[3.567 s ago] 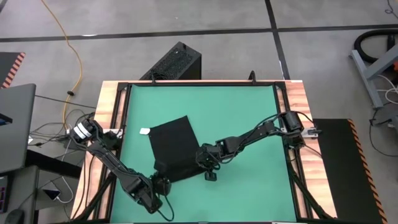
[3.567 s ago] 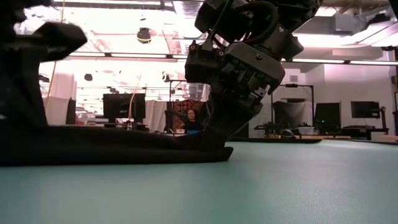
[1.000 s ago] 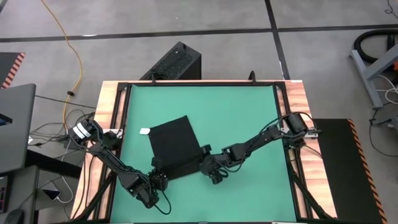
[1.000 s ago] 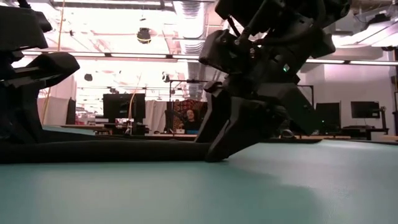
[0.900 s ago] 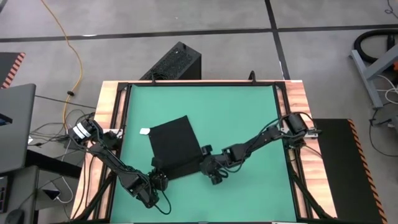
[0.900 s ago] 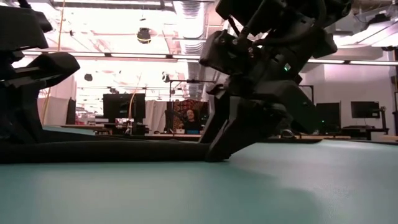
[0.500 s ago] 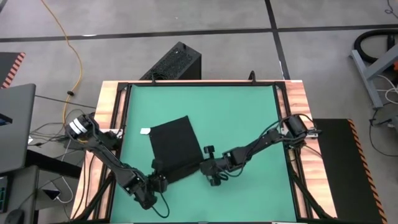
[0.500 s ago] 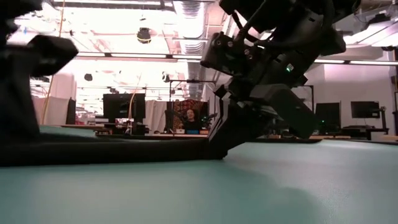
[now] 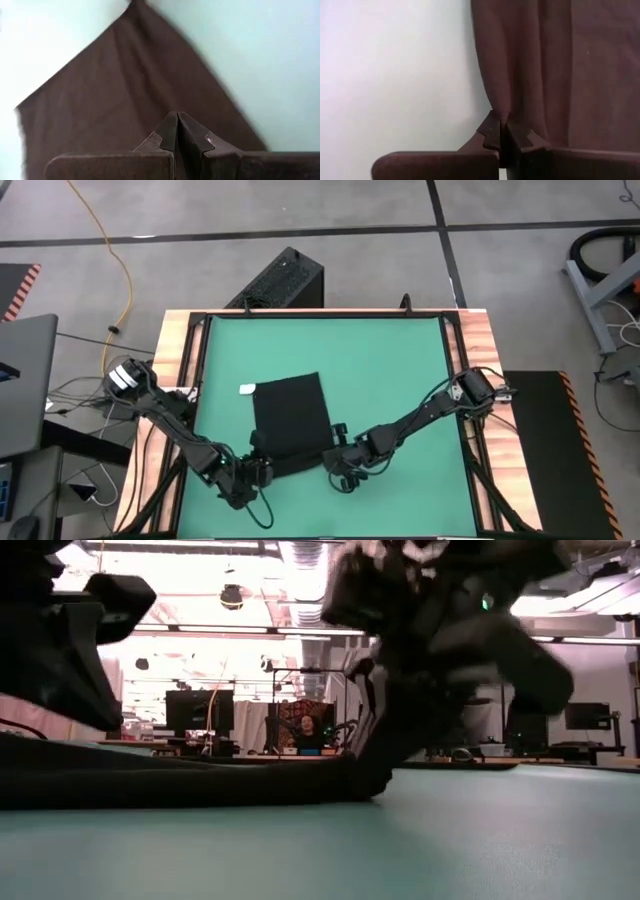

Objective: Roll towel into tight, uniform cylinder
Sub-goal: Roll the towel

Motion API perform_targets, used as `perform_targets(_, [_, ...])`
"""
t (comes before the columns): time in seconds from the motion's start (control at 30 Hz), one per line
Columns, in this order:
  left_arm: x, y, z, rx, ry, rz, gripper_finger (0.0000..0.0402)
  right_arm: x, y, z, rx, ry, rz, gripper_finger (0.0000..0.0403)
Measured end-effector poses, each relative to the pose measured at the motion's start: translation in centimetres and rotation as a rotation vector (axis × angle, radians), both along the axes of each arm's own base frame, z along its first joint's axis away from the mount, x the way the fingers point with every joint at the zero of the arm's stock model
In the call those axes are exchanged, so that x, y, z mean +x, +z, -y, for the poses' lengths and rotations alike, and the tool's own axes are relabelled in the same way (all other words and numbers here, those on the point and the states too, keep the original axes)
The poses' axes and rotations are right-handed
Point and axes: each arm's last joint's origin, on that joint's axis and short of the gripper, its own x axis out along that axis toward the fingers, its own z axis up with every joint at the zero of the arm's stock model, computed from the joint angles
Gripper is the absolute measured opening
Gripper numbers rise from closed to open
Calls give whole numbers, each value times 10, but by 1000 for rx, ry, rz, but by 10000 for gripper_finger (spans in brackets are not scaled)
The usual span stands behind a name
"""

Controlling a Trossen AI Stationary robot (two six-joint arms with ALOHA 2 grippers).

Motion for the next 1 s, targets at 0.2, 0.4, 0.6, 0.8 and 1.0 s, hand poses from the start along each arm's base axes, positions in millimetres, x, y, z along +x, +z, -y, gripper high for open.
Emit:
perform_targets(0.2, [-4, -20, -11, -43, -6, 40, 0, 10, 21, -6, 51, 25, -5, 14])
perform_targets(0.4, [-8, -27, -12, -122, -31, 42, 0, 15, 33, 1, 115, -34, -55, 14])
perform_targets(0.6, [-9, -28, -11, -159, -63, 11, 0, 24, 35, 18, 277, -127, -77, 14])
perform_targets(0.8, [-7, -29, -12, -197, -75, -16, 0, 30, 42, 33, 344, -237, -94, 14])
perform_targets(1.0, [-6, -29, -13, -264, -91, -56, 0, 29, 38, 52, 354, -368, -154, 14])
